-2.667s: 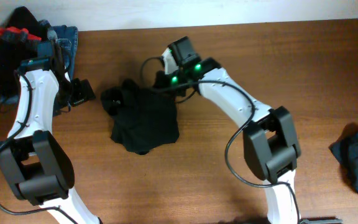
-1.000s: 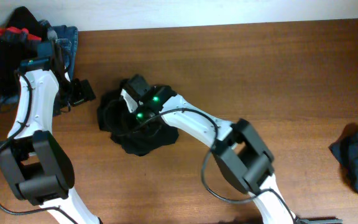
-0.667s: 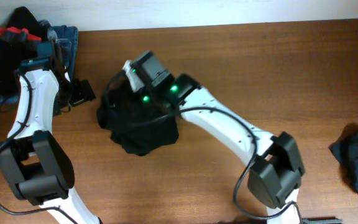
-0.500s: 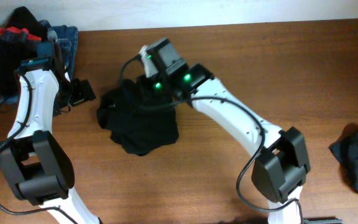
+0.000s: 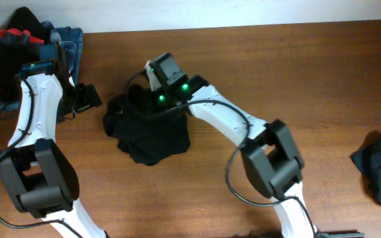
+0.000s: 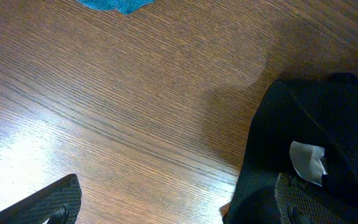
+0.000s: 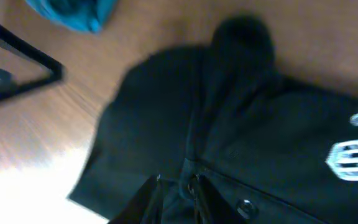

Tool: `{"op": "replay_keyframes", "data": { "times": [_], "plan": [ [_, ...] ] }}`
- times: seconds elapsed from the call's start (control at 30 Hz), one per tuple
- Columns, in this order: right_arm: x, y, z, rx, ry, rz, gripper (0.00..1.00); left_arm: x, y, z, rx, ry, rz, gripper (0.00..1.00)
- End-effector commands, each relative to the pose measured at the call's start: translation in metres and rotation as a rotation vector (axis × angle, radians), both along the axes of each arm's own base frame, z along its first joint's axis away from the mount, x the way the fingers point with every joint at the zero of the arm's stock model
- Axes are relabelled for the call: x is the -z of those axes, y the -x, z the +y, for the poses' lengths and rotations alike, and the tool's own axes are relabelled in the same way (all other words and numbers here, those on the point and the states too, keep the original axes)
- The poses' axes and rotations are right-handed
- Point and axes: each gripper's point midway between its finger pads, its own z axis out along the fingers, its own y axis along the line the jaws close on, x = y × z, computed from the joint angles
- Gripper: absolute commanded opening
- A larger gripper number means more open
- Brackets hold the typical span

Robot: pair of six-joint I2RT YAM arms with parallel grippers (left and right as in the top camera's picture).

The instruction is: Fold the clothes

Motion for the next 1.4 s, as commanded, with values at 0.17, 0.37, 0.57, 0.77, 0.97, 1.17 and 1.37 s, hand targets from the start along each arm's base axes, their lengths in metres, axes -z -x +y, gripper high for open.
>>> {"op": "replay_keyframes", "data": {
  "times": [0.17,0.37,0.57,0.77,0.97,1.17,1.37],
  "plan": [
    [0.062,0.026,0.017,-0.063,0.057,0.110,0.22,0.000,0.003,0.001,-0.013,0.002,0.003,0.99],
    [0.055,0.032,0.023,-0.075,0.065,0.088,0.22,0.000,0.003,0.001,-0.013,0.002,0.003,0.99],
    [0.011,0.012,0.003,0.002,0.109,-0.032,0.24,0.000,0.003,0.001,-0.013,0.002,0.003,0.99],
    [-0.070,-0.004,-0.036,0.098,0.133,-0.179,0.67,0.000,0.002,-0.003,-0.009,0.024,-0.001,0.99],
    [-0.118,-0.009,-0.091,0.203,0.149,-0.195,1.00,0.002,0.007,-0.016,-0.001,0.096,0.016,0.99],
    [-0.104,-0.015,-0.149,0.312,0.222,-0.076,0.99,0.017,0.023,-0.029,0.002,0.167,0.076,0.99],
    [-0.095,-0.028,-0.196,0.403,0.260,-0.019,0.99,0.034,0.039,-0.067,0.094,0.376,0.104,0.99]
  ]
}}
